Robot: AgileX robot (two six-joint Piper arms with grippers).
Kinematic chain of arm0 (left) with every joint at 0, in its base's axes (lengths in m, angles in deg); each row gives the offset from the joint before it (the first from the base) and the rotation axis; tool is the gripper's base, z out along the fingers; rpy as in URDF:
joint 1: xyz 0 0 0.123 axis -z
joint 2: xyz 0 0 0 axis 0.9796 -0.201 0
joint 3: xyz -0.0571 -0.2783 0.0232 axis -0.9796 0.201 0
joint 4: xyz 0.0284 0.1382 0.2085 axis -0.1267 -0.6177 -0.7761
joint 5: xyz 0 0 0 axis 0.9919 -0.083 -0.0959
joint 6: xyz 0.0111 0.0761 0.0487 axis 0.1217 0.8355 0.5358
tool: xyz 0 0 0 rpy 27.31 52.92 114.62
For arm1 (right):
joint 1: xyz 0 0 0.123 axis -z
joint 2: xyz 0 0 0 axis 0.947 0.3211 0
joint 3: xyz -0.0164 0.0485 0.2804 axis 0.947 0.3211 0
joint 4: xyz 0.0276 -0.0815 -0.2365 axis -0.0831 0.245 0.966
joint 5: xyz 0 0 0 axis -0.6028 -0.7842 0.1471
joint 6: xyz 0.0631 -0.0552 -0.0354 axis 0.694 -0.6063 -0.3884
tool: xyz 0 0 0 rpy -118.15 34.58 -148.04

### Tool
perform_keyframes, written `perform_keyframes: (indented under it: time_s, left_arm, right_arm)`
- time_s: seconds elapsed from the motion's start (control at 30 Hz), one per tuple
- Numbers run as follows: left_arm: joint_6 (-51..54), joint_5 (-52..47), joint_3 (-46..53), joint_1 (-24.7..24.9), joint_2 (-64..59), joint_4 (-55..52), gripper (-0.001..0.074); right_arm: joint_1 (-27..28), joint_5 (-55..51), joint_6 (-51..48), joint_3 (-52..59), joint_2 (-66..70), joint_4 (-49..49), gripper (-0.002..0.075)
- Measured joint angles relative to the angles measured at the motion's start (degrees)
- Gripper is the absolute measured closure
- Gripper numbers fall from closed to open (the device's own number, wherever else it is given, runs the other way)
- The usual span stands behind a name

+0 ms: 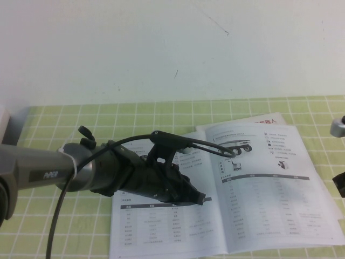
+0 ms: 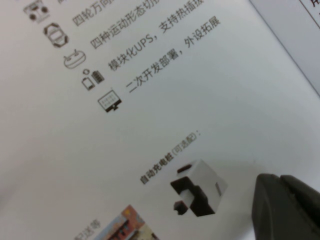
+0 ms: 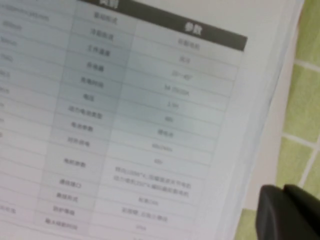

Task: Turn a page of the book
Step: Open the closed book

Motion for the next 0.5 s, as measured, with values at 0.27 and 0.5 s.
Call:
perform_keyframes:
  time_s: [0.27, 0.5]
  left_arm:
    - [-0.22, 0.0, 0.0, 0.0, 0.0, 0.0, 0.0738]
    - [-0.22, -0.11, 0.0, 0.0, 0.0, 0.0, 0.0738]
  right_arm:
    - [-0.41, 1.7, -9.82, 0.22, 5.46, -12.86, 0.0529]
    - [-0.41, 3.09, -10.65, 0.22, 8.7, -14.53, 0.0322]
